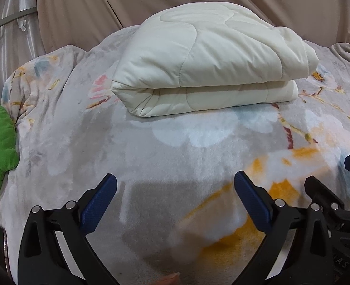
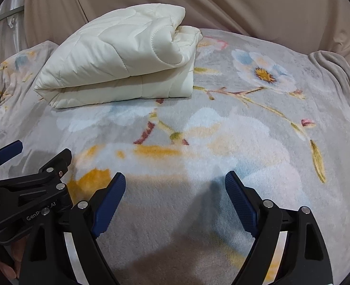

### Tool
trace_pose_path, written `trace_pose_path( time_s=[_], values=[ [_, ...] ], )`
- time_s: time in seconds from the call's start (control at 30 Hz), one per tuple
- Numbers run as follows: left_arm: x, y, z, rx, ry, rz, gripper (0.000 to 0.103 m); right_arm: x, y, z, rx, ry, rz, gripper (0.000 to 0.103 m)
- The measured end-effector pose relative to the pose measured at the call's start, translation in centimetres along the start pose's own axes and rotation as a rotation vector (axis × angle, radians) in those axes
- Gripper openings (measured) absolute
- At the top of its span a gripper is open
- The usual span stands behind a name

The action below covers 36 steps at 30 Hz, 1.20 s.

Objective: Fold large clothes

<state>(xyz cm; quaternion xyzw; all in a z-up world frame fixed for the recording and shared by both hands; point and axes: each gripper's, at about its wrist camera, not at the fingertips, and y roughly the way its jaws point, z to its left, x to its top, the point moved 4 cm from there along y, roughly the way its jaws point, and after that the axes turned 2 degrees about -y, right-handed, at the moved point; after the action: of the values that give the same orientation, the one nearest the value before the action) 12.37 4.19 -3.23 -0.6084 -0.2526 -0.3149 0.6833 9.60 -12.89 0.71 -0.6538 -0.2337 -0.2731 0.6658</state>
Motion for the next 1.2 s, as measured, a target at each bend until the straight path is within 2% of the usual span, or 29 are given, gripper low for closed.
trace_pose_path(
  time_s=[0.37,1.2],
  values=[
    [-0.16,-0.14,0.31,0.01,-0.033,0.006,0.09,0.17,0.15,0.47,-0.03,0.001,-0.011,0.083],
    [-0.12,0.19,0.49,0.002,-0.038,0.025,0.09,0.09,0.56,0.32,-0.04,0.001,0.002,0.083]
  ],
)
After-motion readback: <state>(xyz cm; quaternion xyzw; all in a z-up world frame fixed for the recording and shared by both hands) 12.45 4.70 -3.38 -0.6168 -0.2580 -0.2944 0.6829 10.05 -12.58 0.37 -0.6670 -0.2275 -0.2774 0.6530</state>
